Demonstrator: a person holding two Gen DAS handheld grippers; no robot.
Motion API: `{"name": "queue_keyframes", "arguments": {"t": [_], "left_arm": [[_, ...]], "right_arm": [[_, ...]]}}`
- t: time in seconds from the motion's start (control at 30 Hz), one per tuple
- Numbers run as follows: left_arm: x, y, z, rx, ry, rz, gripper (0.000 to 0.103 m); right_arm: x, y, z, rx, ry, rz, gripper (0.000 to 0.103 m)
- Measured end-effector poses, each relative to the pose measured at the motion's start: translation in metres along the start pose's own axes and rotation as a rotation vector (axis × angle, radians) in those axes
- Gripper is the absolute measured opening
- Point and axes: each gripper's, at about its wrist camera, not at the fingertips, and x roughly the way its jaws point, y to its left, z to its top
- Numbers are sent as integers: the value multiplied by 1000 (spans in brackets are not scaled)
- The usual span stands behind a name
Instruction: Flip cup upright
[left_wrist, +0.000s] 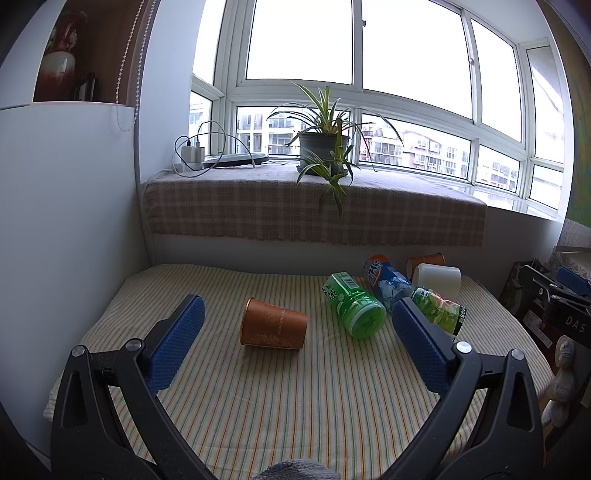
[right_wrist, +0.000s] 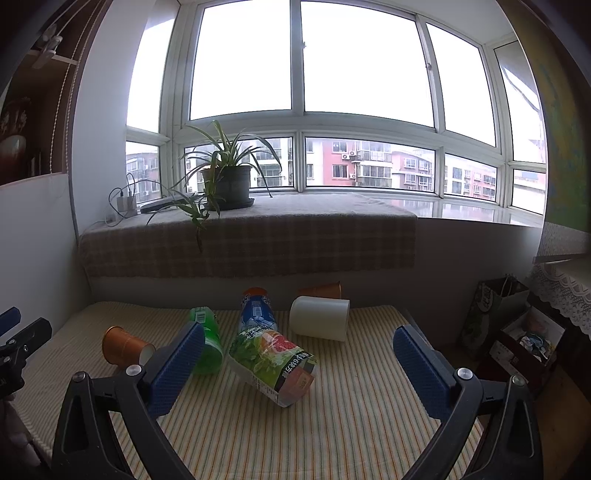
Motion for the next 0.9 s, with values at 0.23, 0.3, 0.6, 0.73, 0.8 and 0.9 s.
{"name": "queue_keyframes", "arguments": {"t": [0.23, 0.3, 0.6, 0.73, 0.8, 0.9], "left_arm": [[0, 0, 0, 0, 0, -1, 103], [0, 1, 0, 0, 1, -2, 103], [0, 1, 0, 0, 2, -1, 103], [-1, 3, -3, -5, 3, 5, 103], [-1, 4, -5, -8, 4, 9, 103], [-1, 9, -7, -13, 7, 19, 103]], "right_arm": [[0, 1, 0, -1, -1, 3, 103], [0, 0, 0, -2, 0, 4, 103], [1, 6, 1, -11, -2, 10, 103], [3, 10, 2, -19, 0, 20, 103], [5, 12, 2, -25, 0, 28, 103], [8, 18, 3, -34, 3, 41, 103]]}}
